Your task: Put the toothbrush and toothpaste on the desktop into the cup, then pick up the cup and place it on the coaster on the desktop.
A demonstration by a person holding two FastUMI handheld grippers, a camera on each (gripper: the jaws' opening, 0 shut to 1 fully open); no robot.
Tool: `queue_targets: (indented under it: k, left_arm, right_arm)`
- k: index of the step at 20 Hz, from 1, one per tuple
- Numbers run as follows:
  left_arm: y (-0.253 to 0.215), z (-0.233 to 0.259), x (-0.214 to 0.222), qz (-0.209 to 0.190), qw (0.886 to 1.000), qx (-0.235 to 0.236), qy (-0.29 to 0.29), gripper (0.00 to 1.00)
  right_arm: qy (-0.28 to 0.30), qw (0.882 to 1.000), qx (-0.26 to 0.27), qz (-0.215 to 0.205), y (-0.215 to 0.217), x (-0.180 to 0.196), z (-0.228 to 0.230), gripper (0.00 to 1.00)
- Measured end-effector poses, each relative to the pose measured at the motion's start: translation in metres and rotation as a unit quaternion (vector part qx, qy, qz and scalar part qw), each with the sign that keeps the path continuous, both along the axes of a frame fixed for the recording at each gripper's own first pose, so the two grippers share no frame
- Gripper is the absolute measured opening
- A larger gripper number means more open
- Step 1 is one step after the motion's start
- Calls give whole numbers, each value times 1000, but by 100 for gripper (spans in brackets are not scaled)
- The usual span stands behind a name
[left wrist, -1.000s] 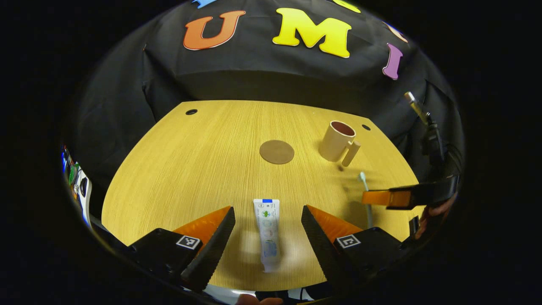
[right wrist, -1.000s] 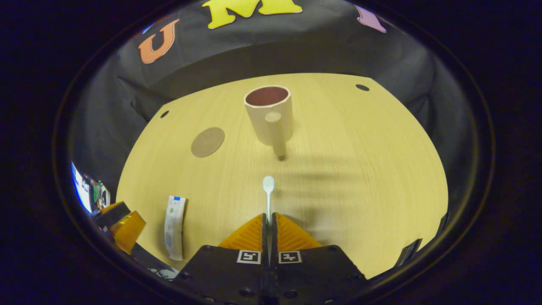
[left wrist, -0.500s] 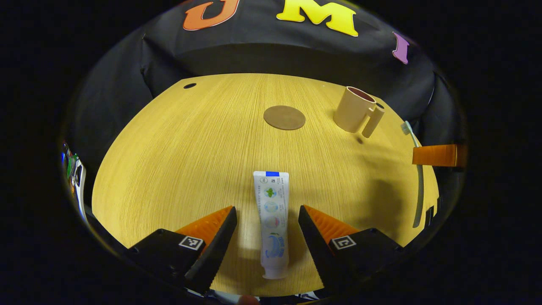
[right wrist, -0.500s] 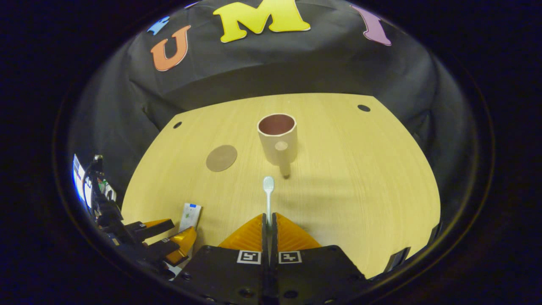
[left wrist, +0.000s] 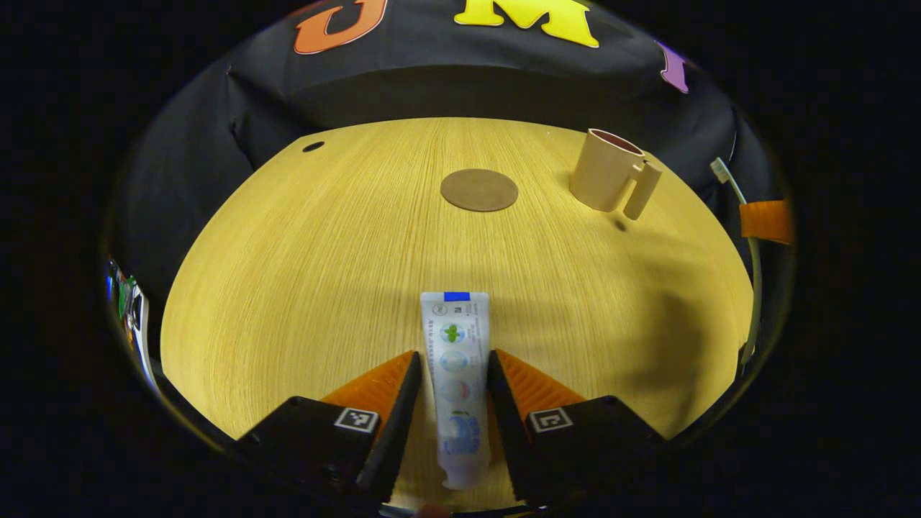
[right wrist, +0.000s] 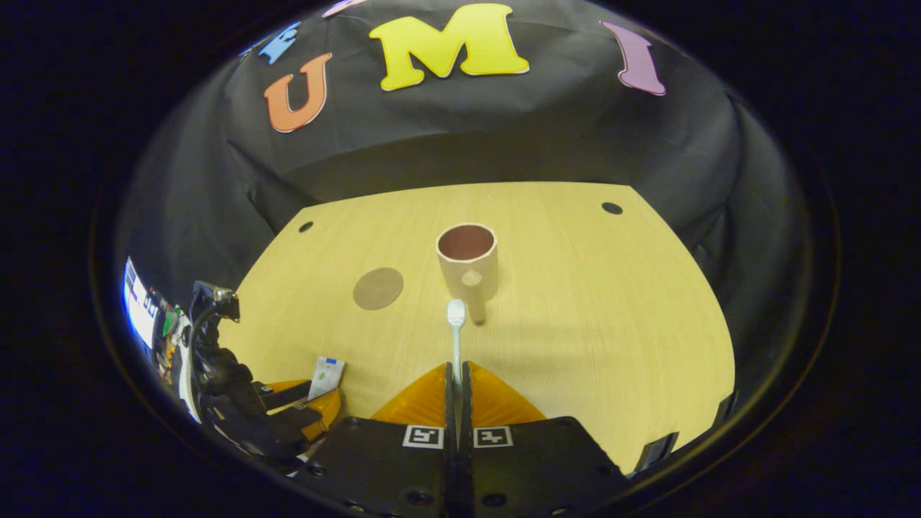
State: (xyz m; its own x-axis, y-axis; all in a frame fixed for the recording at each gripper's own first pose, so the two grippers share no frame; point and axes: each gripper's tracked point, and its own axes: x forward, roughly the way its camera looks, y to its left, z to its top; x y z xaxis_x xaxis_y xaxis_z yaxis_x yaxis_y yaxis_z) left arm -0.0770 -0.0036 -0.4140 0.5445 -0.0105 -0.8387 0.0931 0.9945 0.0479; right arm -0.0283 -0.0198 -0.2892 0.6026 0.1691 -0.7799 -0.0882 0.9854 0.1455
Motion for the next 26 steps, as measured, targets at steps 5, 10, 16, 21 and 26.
queue_targets:
  k: [5,10,16,21,26]
  left_arm:
    - [-3,7,-1,4,1000,0,15,45]
    - [-10,45,2,6,1000,-16,-11,37]
    - [-17,87,11,-1,997,-36,-63,30]
    - [-11,109,17,3,996,-35,-76,26]
    - [-12,123,27,6,995,-27,-97,26]
  right_arm:
    - [-38,999,7,1,5,27,17,0]
    - [-85,996,16,3,18,67,40,0]
    - [-159,987,25,-3,28,132,71,0]
    - [-228,973,32,6,38,181,85,0]
    - [-273,961,52,1,41,214,85,0]
